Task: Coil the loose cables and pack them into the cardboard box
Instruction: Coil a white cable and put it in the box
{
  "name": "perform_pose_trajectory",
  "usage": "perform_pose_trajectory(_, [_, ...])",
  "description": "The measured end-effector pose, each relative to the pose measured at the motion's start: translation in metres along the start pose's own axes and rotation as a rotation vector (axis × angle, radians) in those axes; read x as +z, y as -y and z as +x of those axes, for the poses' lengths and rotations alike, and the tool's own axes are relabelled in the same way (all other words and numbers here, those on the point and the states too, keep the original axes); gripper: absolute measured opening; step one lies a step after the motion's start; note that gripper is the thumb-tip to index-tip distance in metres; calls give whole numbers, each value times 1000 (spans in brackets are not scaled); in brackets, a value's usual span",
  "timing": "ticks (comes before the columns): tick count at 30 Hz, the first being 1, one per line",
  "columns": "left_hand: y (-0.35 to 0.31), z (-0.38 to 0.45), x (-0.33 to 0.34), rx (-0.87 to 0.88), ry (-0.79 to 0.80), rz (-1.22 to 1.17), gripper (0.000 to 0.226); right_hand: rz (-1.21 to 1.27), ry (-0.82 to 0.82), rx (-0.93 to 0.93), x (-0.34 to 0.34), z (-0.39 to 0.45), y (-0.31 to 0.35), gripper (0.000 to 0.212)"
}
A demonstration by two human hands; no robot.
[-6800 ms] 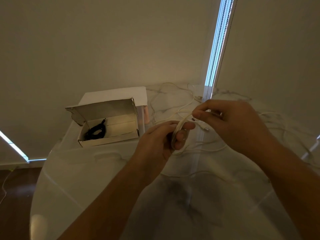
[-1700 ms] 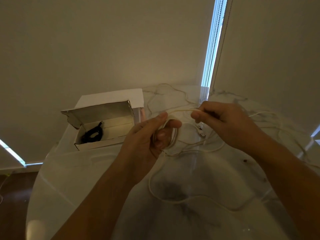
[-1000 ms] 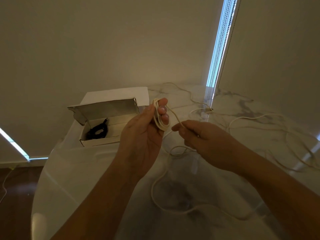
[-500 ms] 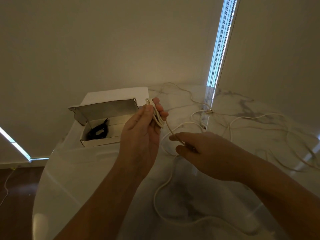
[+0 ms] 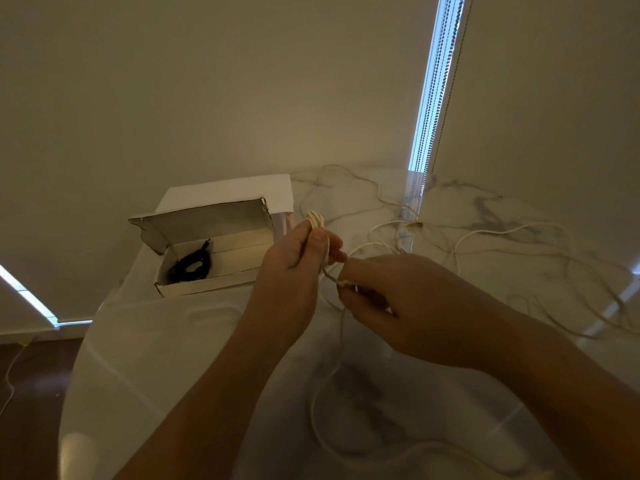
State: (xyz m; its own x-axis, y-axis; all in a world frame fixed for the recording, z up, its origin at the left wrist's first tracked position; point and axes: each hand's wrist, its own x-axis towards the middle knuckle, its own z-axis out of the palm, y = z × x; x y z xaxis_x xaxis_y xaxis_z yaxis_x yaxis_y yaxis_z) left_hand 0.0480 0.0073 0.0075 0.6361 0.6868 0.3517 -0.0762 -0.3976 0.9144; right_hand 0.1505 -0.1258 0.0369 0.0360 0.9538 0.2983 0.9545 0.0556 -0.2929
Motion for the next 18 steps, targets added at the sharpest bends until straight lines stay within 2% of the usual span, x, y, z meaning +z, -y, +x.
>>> perform_pose_trajectory(7, [-7, -3, 0, -31, 143, 6, 36, 6, -159, -15, -8, 3, -18, 13])
perform_pose_trajectory(12, [-12, -6, 0, -85, 216, 2, 44, 60, -203, 45, -12, 3, -29, 5])
perform_pose_trajectory(16, [-19, -9, -1, -109, 290, -11, 46, 103, -223, 95, -14, 3, -35, 12])
perform_pose_trajectory(18, [-20, -10, -2, -126, 333, -20, 55, 116, -214, 101, -15, 3, -37, 12])
